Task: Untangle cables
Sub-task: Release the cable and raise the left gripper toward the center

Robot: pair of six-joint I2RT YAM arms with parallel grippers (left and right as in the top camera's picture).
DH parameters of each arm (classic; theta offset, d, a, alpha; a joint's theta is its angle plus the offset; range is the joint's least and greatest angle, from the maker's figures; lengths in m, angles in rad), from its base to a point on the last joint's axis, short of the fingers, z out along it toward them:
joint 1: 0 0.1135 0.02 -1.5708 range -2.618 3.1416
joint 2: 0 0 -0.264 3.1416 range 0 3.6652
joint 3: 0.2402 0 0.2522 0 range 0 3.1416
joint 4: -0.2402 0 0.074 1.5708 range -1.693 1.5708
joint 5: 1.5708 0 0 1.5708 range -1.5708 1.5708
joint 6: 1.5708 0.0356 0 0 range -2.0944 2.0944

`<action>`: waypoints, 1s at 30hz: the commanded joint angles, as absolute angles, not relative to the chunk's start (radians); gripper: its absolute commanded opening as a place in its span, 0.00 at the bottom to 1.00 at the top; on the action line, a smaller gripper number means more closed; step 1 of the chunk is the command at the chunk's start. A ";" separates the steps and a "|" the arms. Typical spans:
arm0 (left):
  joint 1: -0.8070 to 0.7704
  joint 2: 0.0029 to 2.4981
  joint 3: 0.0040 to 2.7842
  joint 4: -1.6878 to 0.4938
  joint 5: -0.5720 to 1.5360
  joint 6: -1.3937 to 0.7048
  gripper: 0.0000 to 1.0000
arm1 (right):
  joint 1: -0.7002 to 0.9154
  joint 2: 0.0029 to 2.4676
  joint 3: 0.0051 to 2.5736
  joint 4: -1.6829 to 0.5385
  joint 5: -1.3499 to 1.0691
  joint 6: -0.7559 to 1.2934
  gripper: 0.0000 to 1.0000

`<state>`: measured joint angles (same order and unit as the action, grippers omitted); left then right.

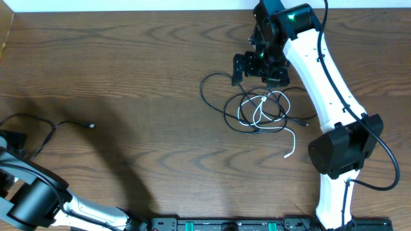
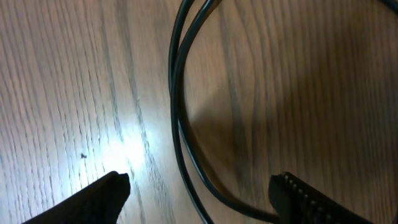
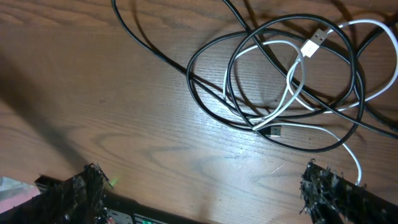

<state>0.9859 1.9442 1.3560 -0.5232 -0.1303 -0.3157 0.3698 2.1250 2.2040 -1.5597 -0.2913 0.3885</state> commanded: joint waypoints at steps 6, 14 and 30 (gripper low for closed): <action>0.976 1.843 1.366 -0.570 -0.139 -0.406 0.80 | 0.375 2.093 2.212 -1.563 -0.289 0.377 0.99; 0.879 1.634 1.365 -0.614 0.447 -0.627 0.84 | 0.375 2.093 2.212 -1.563 -0.289 0.377 0.99; 0.005 1.457 1.363 -0.934 0.088 -0.435 0.95 | 0.375 2.093 2.212 -1.563 -0.289 0.377 0.99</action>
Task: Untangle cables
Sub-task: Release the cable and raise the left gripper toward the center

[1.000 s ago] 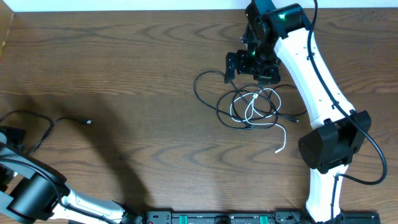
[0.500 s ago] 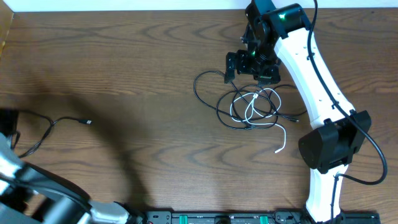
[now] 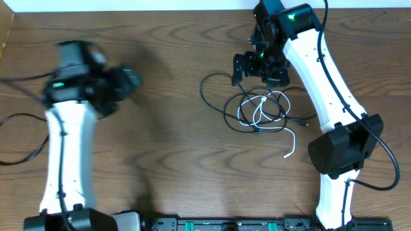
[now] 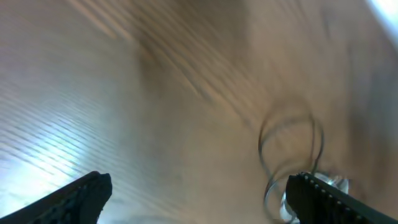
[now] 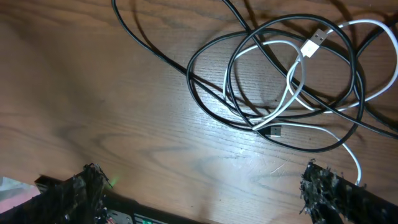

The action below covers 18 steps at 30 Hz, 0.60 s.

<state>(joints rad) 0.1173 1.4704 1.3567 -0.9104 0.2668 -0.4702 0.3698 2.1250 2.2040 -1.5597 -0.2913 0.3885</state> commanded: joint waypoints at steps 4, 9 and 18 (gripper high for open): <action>-0.058 1.459 1.359 -0.939 0.033 -0.523 0.99 | 0.375 2.093 2.212 -1.563 -0.289 0.377 0.99; -0.005 1.459 1.359 -0.935 0.033 -0.548 0.99 | 0.375 2.093 2.212 -1.563 -0.289 0.377 0.99; 0.030 1.459 1.357 -1.033 0.033 -0.547 1.00 | 0.375 2.093 2.212 -1.563 -0.289 0.377 0.99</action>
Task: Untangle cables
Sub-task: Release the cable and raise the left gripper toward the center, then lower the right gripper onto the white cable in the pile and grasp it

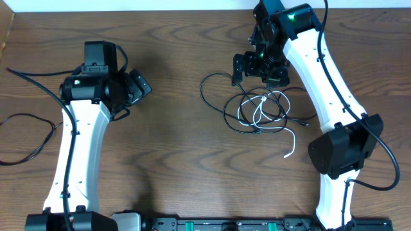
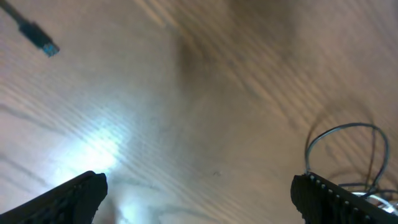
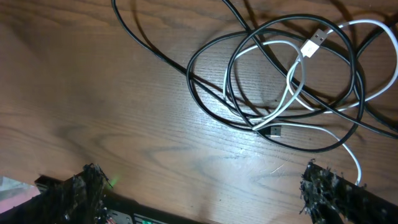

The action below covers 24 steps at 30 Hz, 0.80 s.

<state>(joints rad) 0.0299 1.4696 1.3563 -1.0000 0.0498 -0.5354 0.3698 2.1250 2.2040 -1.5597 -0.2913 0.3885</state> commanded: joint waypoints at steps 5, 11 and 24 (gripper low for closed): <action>0.030 1.459 1.357 -1.100 0.033 -0.547 0.99 | 0.375 2.093 2.212 -1.563 -0.289 0.377 0.99; 0.030 1.459 1.350 -1.160 0.034 -0.548 1.00 | 0.375 2.093 2.212 -1.563 -0.289 0.377 0.99; 0.030 1.465 1.326 -1.231 0.044 -0.545 1.00 | 0.375 2.093 2.212 -1.563 -0.289 0.377 0.99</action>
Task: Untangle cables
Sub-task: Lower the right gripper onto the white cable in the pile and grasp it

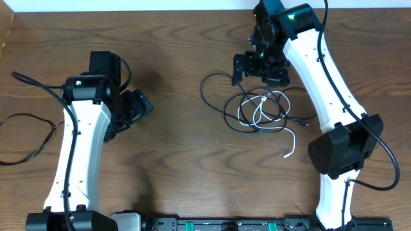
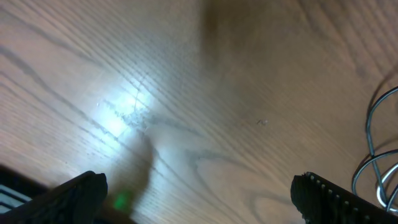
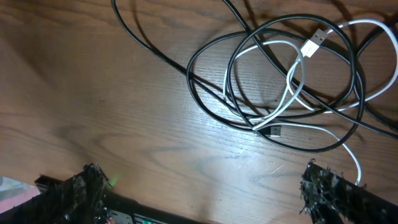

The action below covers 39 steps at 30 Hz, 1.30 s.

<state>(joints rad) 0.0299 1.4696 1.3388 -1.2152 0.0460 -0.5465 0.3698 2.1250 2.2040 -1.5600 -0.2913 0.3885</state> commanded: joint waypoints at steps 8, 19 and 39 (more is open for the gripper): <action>0.002 1.465 1.324 -1.258 0.120 -0.487 1.00 | 0.375 2.093 2.212 -1.537 -0.271 0.377 0.99; -0.059 1.465 1.237 -1.256 0.120 -0.488 1.00 | 0.374 2.093 2.212 -1.486 -0.353 0.326 0.99; -0.144 1.465 1.182 -1.158 0.131 -0.579 1.00 | 0.310 2.093 1.959 -1.538 -0.171 0.337 0.99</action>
<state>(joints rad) -0.1413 1.4696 1.1843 -1.1553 0.1295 -0.5365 0.2829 2.1147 2.0373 -1.5871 -0.1459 0.3286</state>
